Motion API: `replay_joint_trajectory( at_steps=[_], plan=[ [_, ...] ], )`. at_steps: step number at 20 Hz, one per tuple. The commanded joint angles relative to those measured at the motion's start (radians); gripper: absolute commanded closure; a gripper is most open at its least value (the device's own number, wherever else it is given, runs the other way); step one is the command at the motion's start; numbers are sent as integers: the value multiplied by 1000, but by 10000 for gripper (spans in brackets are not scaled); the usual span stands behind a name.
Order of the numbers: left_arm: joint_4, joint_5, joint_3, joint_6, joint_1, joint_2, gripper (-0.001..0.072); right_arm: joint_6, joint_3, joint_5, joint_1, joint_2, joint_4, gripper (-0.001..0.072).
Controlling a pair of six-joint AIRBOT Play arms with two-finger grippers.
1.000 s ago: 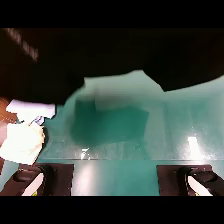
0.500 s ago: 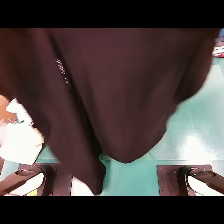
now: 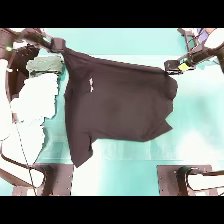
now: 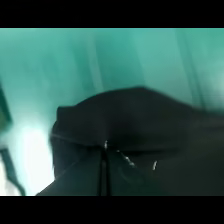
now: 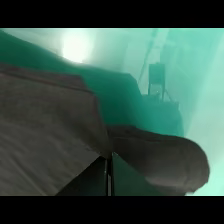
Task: Fold the shirts.
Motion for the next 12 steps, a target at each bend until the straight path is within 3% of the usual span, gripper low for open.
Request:
replay_joint_trajectory(
  at_steps=[1,2,3,4,5,7,12],
  plan=[
    [-5,11,-1,-7,1,-95,560,-5,35,-46,-43,-109,48,698],
    [-4,9,-1,-16,1,-96,273,-5,48,-55,-55,-124,70,696],
    [0,2,0,-35,1,-95,152,-5,58,-56,-64,-133,99,618],
    [0,-21,6,-36,1,-94,156,-5,69,-52,-80,-138,131,381],
    [3,-62,13,-37,6,-90,156,-5,71,-49,-97,-134,165,328],
    [0,-153,14,-83,30,-63,156,-29,70,7,-133,-108,207,328],
    [1,-272,-170,-71,87,97,157,-125,-126,103,-210,71,208,329]
  ],
)
